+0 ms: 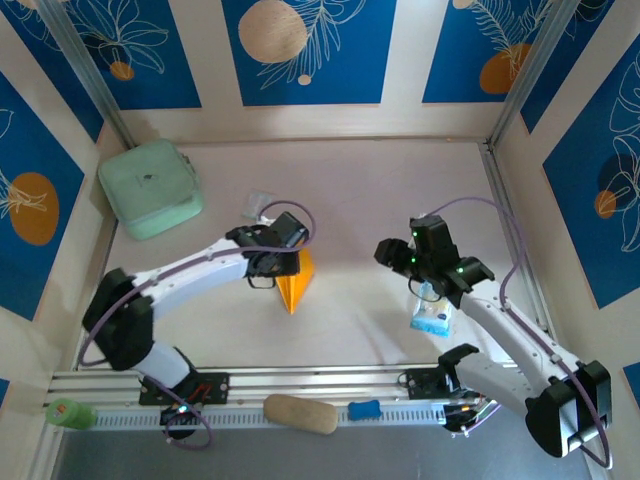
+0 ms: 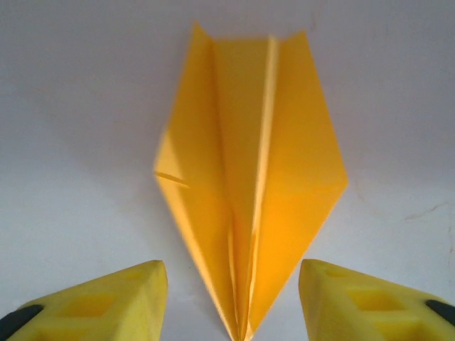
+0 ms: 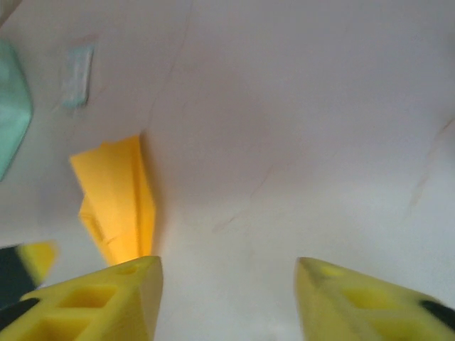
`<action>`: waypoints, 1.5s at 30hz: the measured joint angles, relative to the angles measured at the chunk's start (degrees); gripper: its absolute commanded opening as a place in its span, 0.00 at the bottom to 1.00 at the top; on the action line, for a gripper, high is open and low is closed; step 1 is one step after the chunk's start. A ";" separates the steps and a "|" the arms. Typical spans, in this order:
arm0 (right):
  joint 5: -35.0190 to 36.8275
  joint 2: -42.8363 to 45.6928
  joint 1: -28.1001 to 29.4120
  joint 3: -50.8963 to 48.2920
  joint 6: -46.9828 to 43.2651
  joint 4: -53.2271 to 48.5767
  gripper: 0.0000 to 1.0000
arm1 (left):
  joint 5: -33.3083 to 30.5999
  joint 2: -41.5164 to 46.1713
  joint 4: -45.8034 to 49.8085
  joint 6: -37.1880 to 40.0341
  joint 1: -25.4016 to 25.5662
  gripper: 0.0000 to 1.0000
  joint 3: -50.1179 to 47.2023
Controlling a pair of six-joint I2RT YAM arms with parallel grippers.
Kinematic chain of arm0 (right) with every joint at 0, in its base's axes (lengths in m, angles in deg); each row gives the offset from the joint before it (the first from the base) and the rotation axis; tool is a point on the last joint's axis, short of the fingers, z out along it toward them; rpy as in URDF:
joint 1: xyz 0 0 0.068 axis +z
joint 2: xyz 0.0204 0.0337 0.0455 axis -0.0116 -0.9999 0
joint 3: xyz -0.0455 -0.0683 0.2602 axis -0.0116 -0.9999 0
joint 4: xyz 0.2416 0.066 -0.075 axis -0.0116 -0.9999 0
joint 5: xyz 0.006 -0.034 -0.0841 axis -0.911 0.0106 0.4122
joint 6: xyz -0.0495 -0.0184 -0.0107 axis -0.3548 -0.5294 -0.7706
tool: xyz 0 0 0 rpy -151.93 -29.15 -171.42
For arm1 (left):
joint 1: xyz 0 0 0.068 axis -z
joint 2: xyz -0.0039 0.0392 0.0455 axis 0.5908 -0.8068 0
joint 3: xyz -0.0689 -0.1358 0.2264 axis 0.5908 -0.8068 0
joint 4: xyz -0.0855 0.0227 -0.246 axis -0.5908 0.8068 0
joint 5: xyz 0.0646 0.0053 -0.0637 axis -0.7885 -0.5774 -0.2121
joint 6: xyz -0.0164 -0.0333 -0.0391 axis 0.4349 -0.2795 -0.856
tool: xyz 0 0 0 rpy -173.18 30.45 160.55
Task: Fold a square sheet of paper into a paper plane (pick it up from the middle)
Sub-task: Move a paper plane to the center of the table, then reset both arms
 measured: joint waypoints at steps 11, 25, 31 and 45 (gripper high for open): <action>20.41 -16.79 -9.11 -6.25 -26.12 21.94 0.67 | -13.16 12.74 -14.47 19.12 -24.98 0.85 -15.98; 0.50 -31.74 -22.14 -20.87 -38.86 69.07 0.72 | -7.98 1.79 -63.87 42.60 -37.33 0.91 -35.80; 1.55 -32.79 -22.27 -20.59 -37.70 73.40 0.99 | -1.29 -3.23 -85.18 47.50 -38.10 1.00 -42.05; 2.47 -32.76 -21.99 -20.59 -37.48 74.25 0.99 | 4.81 -4.26 -93.39 48.78 -39.47 1.00 -43.87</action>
